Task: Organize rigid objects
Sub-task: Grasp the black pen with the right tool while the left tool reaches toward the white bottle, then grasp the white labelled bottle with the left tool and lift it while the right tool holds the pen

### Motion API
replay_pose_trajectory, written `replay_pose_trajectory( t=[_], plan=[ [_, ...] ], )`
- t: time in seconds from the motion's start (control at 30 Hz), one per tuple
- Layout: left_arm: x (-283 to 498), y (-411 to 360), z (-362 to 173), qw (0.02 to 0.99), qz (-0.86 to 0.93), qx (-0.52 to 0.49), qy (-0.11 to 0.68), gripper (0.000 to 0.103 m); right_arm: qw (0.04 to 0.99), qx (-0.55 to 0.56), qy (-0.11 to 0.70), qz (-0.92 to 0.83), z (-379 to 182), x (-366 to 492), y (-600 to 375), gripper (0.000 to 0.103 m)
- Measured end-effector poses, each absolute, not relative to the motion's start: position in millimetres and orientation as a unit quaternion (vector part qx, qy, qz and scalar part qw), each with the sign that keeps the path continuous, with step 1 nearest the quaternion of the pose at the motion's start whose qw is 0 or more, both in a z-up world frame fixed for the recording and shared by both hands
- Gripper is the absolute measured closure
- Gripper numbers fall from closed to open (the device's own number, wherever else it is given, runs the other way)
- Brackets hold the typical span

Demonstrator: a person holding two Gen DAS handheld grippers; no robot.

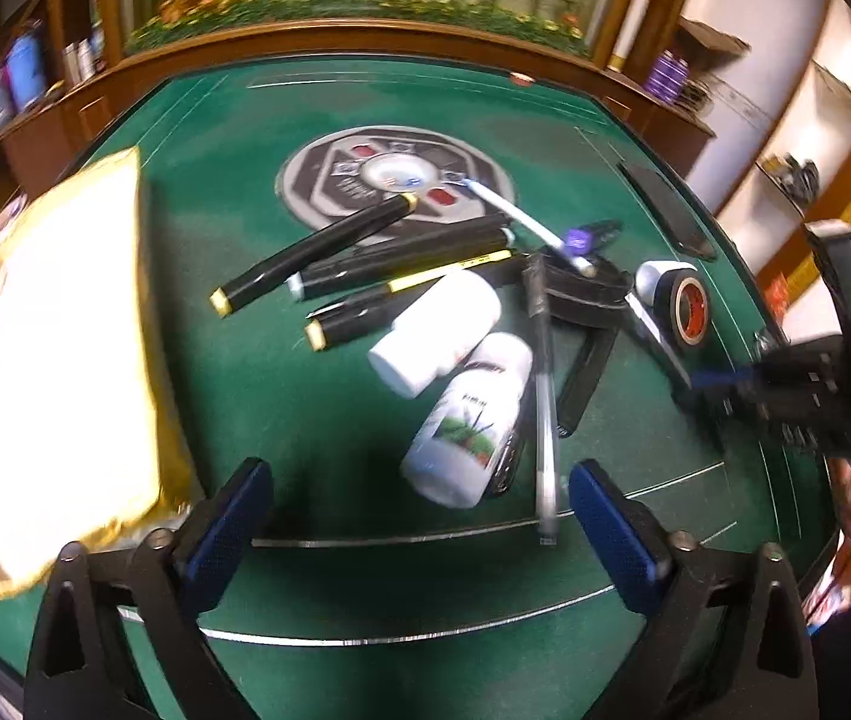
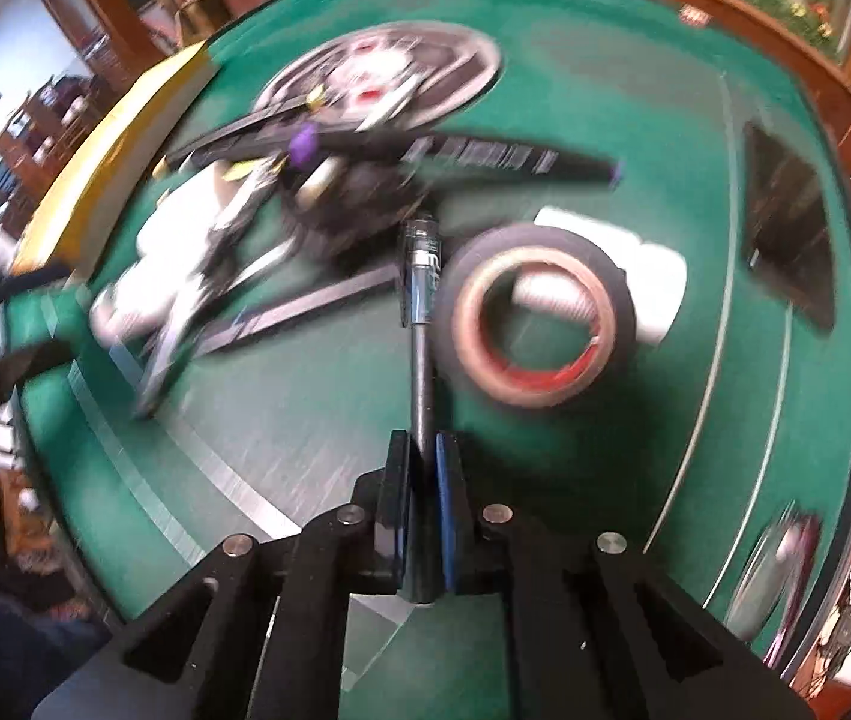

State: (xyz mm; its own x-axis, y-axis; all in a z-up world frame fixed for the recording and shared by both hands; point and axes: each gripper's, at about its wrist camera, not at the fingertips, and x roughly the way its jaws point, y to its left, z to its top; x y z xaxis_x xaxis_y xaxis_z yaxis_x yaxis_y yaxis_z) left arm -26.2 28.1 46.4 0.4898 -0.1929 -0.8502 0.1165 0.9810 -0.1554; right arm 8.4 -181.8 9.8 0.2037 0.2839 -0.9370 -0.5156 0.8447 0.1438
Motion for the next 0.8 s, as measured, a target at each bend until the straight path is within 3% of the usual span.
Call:
replay_pose_trajectory(
  t=[0.03,0.2,0.5,0.53,0.6,0.8],
  plan=[
    [-22,27,46,0.859,-0.099,-0.036,0.501,0.009,0.759,-0.096,0.585,0.27,10,-3,-185,0.096],
    [-5,24,35,0.842,-0.12,-0.02,0.526,0.038,0.754,-0.072,0.595,0.269,8,-31,-202,0.095],
    [19,5,19,0.828,-0.145,0.028,0.541,0.042,0.758,-0.043,0.595,0.262,11,-39,-215,0.095],
    [21,5,19,0.828,-0.143,0.02,0.542,0.045,0.758,-0.042,0.595,0.262,12,-39,-216,0.095],
    [20,6,19,0.828,-0.146,-0.003,0.542,0.061,0.758,-0.042,0.596,0.262,14,-39,-219,0.095],
    [-4,13,24,0.837,-0.129,-0.057,0.529,0.065,0.758,-0.041,0.592,0.27,15,-34,-212,0.095]
  ],
)
